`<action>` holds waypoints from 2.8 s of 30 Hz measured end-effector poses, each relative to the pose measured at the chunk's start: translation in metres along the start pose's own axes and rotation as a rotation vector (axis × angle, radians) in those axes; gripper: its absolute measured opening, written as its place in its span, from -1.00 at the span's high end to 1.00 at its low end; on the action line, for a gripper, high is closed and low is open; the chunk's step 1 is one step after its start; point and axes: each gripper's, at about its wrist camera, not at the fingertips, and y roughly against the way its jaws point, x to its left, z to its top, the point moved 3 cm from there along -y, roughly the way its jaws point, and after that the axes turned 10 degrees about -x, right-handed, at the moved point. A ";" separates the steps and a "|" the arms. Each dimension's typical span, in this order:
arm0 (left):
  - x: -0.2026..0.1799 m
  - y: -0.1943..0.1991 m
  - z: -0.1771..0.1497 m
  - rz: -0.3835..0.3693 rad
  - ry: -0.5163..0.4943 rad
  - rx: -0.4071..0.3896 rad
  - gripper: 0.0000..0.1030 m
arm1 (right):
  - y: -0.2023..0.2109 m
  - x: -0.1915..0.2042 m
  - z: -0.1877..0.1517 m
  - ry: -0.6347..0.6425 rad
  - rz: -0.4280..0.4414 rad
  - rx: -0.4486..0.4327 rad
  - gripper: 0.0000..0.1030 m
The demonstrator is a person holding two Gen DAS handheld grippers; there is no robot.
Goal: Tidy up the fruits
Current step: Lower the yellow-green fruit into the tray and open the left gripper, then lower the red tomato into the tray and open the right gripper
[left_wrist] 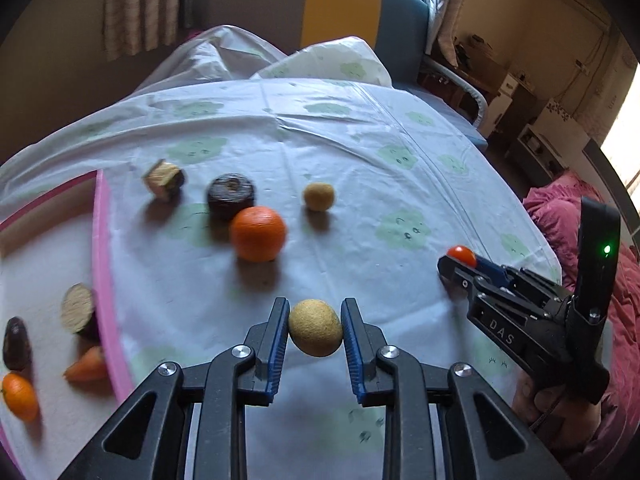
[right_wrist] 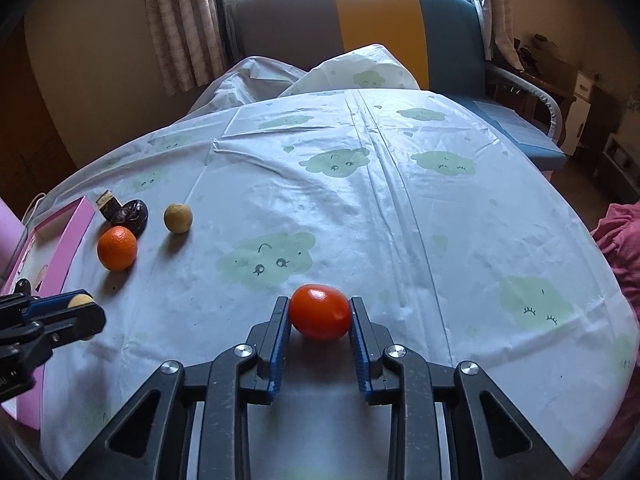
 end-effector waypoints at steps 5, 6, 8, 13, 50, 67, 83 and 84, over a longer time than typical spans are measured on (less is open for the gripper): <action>0.040 0.032 -0.005 0.055 0.062 -0.044 0.48 | 0.008 0.029 -0.010 0.040 0.033 0.025 0.44; 0.049 0.039 -0.007 0.072 0.074 -0.056 0.48 | 0.010 0.034 -0.012 0.044 0.038 0.026 0.44; 0.070 0.051 -0.011 0.102 0.107 -0.072 0.48 | 0.012 0.047 -0.015 0.052 0.056 0.030 0.44; 0.121 0.077 -0.024 0.178 0.199 -0.106 0.48 | 0.012 0.078 -0.021 0.085 0.070 0.052 0.44; 0.197 0.147 -0.050 0.372 0.308 -0.254 0.30 | 0.029 0.140 -0.038 0.200 0.064 0.071 0.45; 0.204 0.158 -0.068 0.339 0.346 -0.258 0.22 | 0.070 0.264 -0.026 0.303 0.433 0.041 0.45; 0.219 0.157 -0.074 0.365 0.362 -0.244 0.22 | 0.036 0.335 -0.010 0.362 0.471 0.053 0.41; 0.218 0.157 -0.074 0.364 0.361 -0.243 0.22 | 0.036 0.336 -0.010 0.359 0.472 0.053 0.42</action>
